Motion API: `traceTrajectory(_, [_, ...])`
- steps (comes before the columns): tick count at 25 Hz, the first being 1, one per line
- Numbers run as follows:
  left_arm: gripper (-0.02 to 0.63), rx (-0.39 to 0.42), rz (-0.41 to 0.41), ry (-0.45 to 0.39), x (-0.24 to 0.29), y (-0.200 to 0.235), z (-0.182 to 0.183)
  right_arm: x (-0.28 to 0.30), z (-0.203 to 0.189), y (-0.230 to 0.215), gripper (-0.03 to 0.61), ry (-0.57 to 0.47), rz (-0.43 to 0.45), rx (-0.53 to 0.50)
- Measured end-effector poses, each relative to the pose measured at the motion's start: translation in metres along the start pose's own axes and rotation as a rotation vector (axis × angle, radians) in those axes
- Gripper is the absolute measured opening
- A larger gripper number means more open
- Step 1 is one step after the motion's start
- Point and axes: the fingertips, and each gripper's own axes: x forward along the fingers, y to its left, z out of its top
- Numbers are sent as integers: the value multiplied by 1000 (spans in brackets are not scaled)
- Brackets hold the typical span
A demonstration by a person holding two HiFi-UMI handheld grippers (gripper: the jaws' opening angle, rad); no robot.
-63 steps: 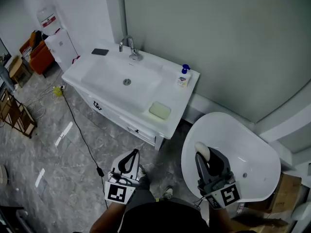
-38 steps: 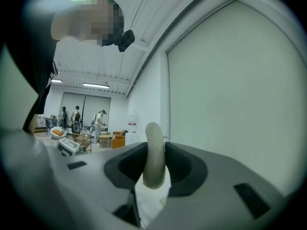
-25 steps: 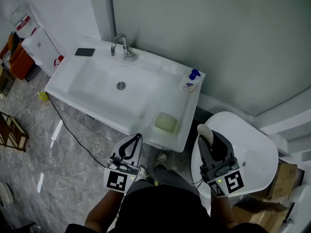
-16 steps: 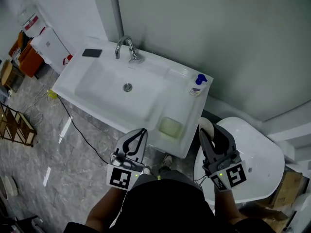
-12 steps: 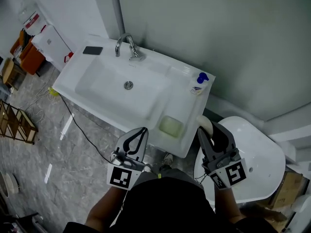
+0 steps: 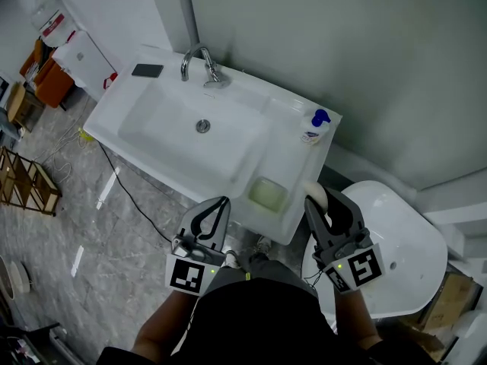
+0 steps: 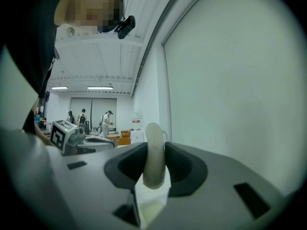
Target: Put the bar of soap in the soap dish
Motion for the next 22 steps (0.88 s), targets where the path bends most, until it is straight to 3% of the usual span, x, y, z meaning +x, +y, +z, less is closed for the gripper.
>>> traceTrajectory(16, [23,-8,43,21,-8,4,-23,27,-63,8,120,120,52,-60])
traceTrajectory(22, [23,-28,70,53,-11,7,-39,47,-120,10,118,246,74,-124])
